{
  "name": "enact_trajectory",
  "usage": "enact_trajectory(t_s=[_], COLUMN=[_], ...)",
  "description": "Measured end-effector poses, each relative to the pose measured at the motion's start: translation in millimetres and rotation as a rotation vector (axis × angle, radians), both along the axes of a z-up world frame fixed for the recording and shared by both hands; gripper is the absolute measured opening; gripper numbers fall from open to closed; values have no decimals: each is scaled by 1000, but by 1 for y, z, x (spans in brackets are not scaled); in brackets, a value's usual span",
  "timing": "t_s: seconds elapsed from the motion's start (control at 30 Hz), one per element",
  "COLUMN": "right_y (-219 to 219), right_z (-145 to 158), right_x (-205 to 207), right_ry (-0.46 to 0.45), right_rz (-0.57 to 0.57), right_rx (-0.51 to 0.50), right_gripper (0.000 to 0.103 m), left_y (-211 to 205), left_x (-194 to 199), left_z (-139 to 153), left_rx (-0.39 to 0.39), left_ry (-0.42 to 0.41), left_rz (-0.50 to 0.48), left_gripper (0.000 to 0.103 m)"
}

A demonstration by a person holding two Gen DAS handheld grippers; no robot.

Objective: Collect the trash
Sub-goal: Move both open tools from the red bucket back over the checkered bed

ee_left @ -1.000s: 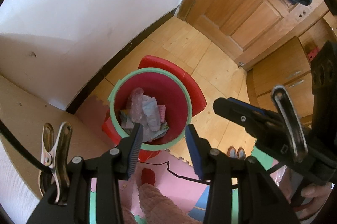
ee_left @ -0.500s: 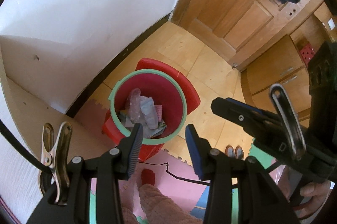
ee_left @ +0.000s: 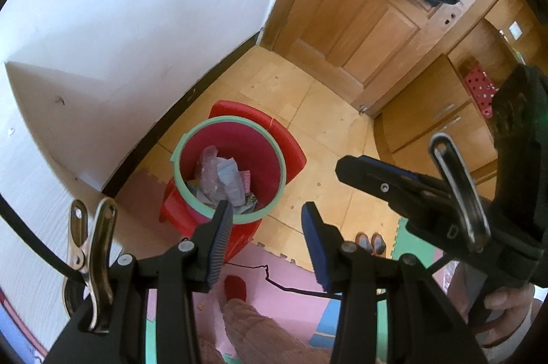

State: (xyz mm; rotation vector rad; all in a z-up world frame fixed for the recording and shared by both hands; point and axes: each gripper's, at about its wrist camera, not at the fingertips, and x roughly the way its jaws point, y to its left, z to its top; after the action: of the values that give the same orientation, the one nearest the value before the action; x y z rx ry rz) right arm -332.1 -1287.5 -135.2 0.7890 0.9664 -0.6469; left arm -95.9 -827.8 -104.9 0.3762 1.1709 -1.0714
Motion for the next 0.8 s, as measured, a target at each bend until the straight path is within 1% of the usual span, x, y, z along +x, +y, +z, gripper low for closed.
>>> enact_trajectory(t_s=[0.43, 0.63, 0.8], right_y=[59, 88, 112], right_z=[44, 60, 70], right_x=[12, 20, 30], right_ry=[-39, -59, -77], right_rz=[64, 85, 107], right_rx=[-73, -93, -107], right_gripper=[25, 25, 25], left_y=[62, 96, 126], left_x=[-9, -12, -9], left_z=[42, 59, 75], left_rx=[-50, -50, -57], left_ry=[-33, -56, -91], left_rz=[20, 50, 77], left_gripper=[44, 44, 44])
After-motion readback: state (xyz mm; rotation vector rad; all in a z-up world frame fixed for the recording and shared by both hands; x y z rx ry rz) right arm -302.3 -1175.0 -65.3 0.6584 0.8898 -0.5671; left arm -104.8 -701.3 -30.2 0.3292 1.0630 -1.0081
